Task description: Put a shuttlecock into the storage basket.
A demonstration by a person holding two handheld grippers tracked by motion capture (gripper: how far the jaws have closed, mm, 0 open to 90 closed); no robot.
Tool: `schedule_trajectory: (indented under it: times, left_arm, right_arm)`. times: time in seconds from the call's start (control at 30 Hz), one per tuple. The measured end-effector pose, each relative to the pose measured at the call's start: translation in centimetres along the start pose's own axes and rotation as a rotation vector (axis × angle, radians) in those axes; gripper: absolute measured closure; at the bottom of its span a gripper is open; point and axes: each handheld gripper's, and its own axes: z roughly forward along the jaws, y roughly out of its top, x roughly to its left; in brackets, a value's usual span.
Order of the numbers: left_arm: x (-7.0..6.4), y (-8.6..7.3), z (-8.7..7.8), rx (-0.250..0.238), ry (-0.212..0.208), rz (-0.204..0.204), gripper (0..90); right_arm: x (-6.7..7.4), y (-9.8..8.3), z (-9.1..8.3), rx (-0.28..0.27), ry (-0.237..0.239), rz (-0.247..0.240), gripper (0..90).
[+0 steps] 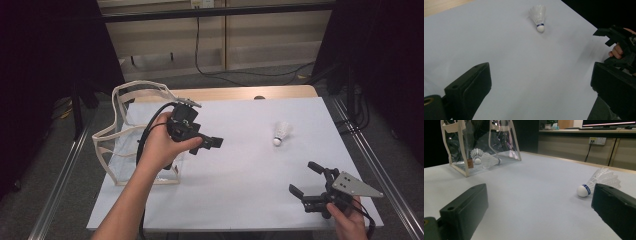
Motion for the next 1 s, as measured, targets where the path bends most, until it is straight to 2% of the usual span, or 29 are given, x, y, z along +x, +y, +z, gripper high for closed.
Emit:
schedule_trajectory:
  times: [0.3, 0.63, 0.9, 1.0]
  left_arm:
    - [0.0, -0.5, 0.9, -0.007, -0.006, 0.002, 2.8]
    - [0.1, -1.4, 2.1, -0.031, 0.015, 0.002, 3.5]
    - [-0.1, -1.9, 3.1, -0.044, 0.02, 0.018, 4.0]
    - [-0.2, -2.0, 3.5, -0.035, 0.018, 0.023, 4.3]
  right_arm:
    - [0.0, 0.0, 0.0, 0.0, 0.0, 0.0, 0.4]
    - [0.0, 0.0, 0.0, 0.0, 0.002, 0.001, 0.4]
    - [0.0, 0.0, 0.1, 0.001, 0.003, 0.001, 0.4]
    - [0.0, 0.0, 0.1, 0.002, 0.003, 0.001, 0.4]
